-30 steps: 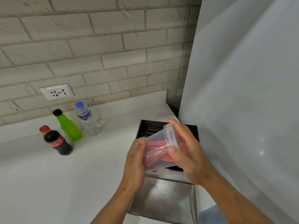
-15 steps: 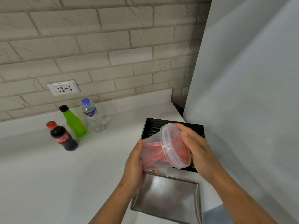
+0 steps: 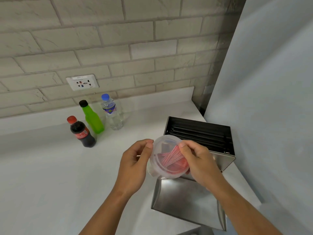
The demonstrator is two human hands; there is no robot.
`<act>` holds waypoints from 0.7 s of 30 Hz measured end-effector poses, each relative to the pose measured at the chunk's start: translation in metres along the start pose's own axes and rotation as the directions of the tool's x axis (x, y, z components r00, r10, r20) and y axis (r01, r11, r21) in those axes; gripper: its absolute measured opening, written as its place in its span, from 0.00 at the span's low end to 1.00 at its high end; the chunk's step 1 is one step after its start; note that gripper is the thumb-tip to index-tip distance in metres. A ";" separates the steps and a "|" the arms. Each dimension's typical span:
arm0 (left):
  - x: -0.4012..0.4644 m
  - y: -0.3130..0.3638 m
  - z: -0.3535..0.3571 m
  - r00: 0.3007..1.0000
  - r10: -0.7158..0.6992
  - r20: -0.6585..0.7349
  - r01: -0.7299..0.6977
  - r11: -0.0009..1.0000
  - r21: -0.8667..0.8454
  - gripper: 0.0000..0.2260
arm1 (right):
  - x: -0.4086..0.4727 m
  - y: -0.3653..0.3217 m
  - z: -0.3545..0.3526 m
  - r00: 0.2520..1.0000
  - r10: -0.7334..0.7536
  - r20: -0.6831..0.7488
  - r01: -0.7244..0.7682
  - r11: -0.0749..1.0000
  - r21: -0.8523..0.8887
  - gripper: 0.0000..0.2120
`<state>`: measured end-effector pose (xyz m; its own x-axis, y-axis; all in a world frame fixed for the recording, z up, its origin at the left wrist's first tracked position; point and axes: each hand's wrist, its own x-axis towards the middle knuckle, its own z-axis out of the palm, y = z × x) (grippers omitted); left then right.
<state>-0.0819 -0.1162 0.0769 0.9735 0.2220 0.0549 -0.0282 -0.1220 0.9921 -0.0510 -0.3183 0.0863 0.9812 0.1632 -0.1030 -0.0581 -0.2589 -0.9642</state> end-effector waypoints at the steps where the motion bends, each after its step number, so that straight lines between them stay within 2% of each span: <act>1: 0.001 -0.002 -0.006 1.000 -0.012 0.005 0.012 1.000 0.001 0.08 | 0.000 0.000 0.007 1.000 0.016 0.020 -0.016 1.000 0.014 0.11; 8: 0.012 -0.029 -0.054 0.990 -0.135 -0.047 0.136 0.990 0.037 0.09 | 0.010 0.003 0.052 0.992 0.013 0.125 -0.022 0.997 0.068 0.08; 11: 0.020 -0.044 -0.072 0.981 -0.170 -0.097 0.175 0.983 0.048 0.09 | 0.018 0.010 0.071 0.984 0.030 0.174 -0.042 0.997 0.065 0.11; 17: 0.039 -0.073 -0.094 0.967 -0.204 -0.151 0.226 0.963 0.149 0.06 | 0.039 0.020 0.108 0.981 0.082 0.174 -0.094 0.994 0.059 0.13; 21: 0.049 -0.087 -0.104 0.957 -0.229 -0.177 0.263 0.944 0.200 0.09 | 0.052 0.029 0.127 0.975 0.122 0.186 -0.129 0.991 0.029 0.13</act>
<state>-0.0558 0.0062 0.0047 0.8982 0.4114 -0.1551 0.2749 -0.2502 0.9284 -0.0254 -0.1965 0.0215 0.9154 0.3045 -0.2635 -0.1899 -0.2505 -0.9493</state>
